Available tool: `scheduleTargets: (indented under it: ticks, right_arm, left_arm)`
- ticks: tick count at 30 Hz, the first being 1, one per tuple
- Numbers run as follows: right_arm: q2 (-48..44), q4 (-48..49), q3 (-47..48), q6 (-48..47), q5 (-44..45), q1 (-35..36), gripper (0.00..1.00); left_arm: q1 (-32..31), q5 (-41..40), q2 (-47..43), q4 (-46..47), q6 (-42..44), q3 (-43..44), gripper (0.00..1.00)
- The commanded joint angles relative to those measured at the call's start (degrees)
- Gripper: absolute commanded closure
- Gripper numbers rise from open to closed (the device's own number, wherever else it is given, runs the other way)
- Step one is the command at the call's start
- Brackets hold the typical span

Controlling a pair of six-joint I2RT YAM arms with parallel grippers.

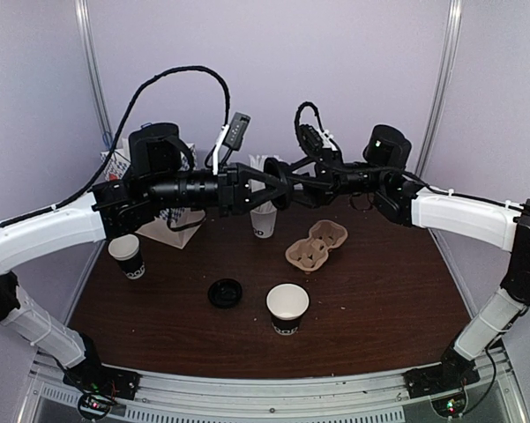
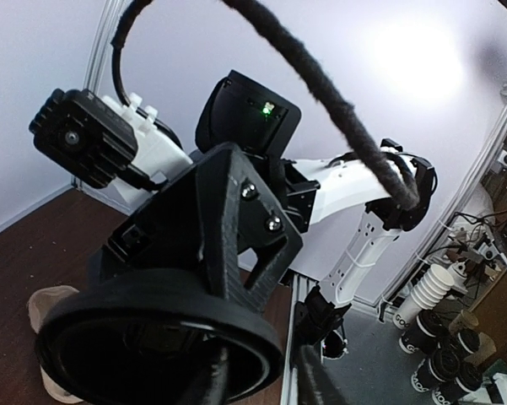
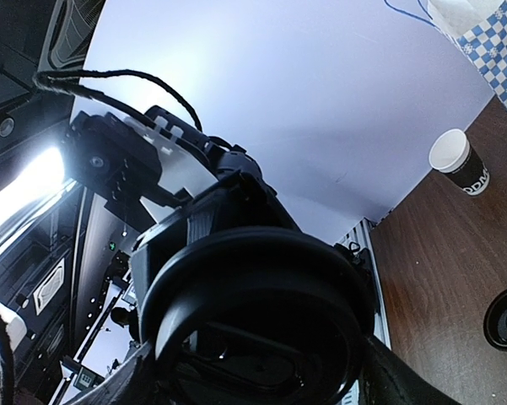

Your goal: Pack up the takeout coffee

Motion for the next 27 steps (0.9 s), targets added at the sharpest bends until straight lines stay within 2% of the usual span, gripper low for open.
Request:
scheduleTargets:
  ticks: [1, 6, 9, 12, 15, 20, 27]
  right_arm:
    - [-0.2, -6.6, 1.7, -7.9, -1.3, -0.1, 0.30]
    - [-1.2, -21.3, 3.5, -21.1, -0.8, -1.9, 0.30]
    - [-1.6, -43.4, 7.9, -40.8, 1.9, -2.1, 0.30]
    - [-1.1, -66.3, 12.9, -62.2, 8.9, -1.4, 0.28]
    - [0.1, -78.4, 15.9, -74.2, 16.3, 0.0, 0.28]
    - [1.8, -88.3, 17.8, -84.0, 28.7, 3.5, 0.30]
    - [7.0, -97.5, 21.5, -91.7, 44.2, 12.1, 0.30]
  left_arm:
    - [0.1, -1.7, -2.4, 0.1, 0.4, -0.8, 0.62]
    - [0.1, -4.1, -6.4, -8.8, 3.1, -2.9, 0.51]
    - [0.1, -8.2, -10.1, -16.5, 5.8, -4.1, 0.49]
    - [0.7, -18.0, -13.6, -23.7, 9.2, -4.5, 0.44]
    - [3.7, -24.5, -15.8, -26.6, 9.8, -5.8, 0.41]
    - [10.7, -25.1, -16.4, -25.4, 4.9, -10.4, 0.41]
    - [12.0, -23.7, -15.1, -21.0, 3.4, -14.9, 0.41]
